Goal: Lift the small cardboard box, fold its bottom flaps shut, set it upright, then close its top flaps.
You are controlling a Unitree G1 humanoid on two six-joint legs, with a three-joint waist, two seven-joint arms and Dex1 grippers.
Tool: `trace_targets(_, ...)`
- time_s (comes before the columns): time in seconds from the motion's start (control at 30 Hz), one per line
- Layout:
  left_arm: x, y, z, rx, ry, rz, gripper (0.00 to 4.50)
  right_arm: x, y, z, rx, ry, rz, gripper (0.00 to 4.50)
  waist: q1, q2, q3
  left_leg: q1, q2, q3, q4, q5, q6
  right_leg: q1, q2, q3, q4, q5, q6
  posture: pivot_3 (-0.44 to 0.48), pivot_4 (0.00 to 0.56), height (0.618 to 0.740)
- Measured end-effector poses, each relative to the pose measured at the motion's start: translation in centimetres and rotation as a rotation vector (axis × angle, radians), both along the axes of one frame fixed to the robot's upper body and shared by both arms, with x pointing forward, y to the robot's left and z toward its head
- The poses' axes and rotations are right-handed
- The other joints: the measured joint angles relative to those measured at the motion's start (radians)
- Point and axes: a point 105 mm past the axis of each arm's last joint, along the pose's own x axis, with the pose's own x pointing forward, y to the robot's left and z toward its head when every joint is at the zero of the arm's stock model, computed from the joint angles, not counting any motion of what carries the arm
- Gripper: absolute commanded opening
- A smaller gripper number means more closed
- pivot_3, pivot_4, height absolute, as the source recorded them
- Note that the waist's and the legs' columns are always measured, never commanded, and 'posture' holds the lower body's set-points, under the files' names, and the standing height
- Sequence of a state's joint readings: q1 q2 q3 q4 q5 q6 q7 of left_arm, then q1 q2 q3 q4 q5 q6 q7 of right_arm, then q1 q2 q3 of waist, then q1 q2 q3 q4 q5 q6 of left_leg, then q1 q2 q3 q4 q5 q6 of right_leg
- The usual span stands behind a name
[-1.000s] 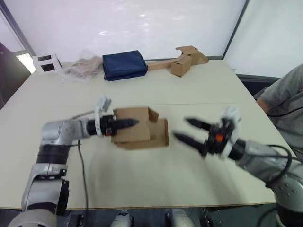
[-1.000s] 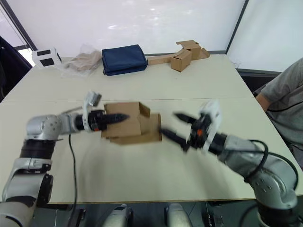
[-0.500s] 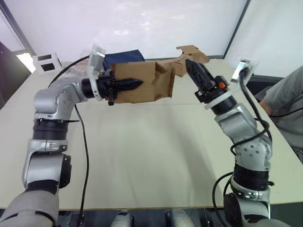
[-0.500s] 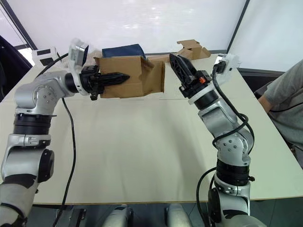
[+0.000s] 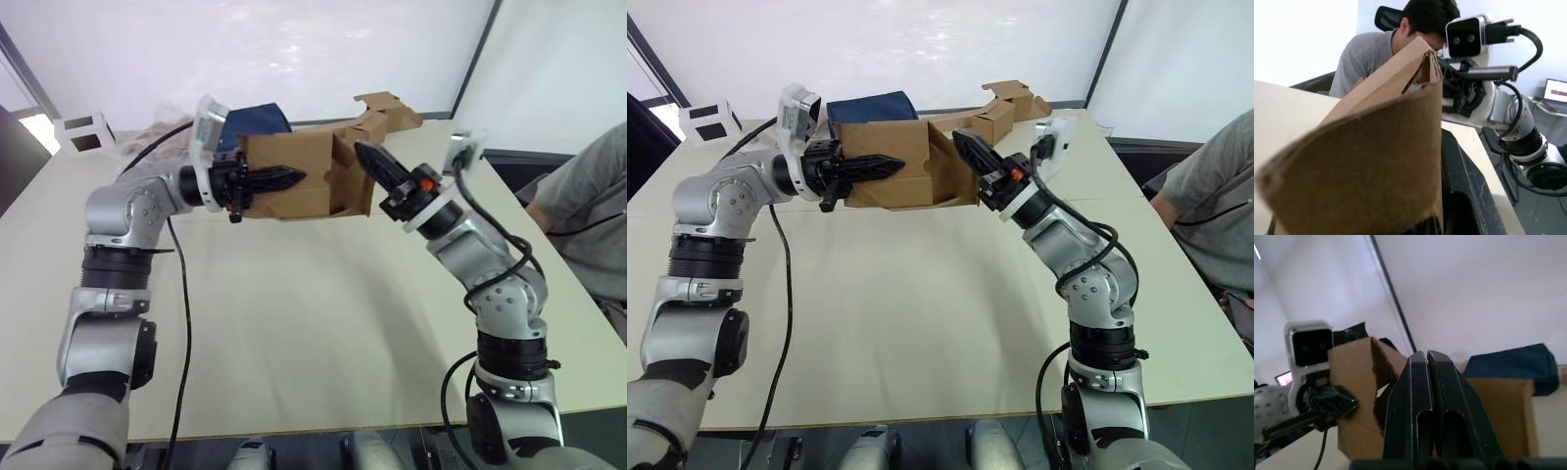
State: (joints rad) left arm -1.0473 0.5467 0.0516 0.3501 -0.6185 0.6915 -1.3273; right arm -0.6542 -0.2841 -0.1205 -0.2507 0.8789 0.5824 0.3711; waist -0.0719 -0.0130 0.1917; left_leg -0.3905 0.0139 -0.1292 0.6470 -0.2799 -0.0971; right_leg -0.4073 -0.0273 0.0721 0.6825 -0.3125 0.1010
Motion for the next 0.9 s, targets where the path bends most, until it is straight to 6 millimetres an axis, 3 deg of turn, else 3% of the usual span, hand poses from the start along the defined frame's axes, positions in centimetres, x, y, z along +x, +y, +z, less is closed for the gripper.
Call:
trace_targets(0.47,-0.4,0.1,0.4,0.01,0.003,-0.031,0.0,0.0,1.9,-1.0,-0.035,0.005,0.039,0.05,0.001,0.0,0.0,0.0,0.0,0.0,0.0,0.0,0.0,0.0,0.0,0.0,0.0,0.0,0.0,0.0,0.15,0.74)
trace_targets(0.7,-1.6,-0.3,0.7,0.024,0.02,-0.099,0.0,-0.2,2.8,-1.2,-0.045,0.001,0.078,0.05,0.0,0.0,0.0,0.0,0.0,0.0,0.0,0.0,0.0,0.0,0.0,0.0,0.0,0.0,0.0,0.0,0.15,0.74)
trace_targets(0.9,-1.3,-0.6,0.7,0.023,-0.007,-0.076,0.0,-0.4,3.3,-0.3,-0.049,-0.029,0.093,0.05,0.001,0.0,0.0,0.0,0.0,0.0,0.0,0.0,0.0,0.0,0.0,0.0,0.0,0.0,0.0,0.0,0.15,0.74)
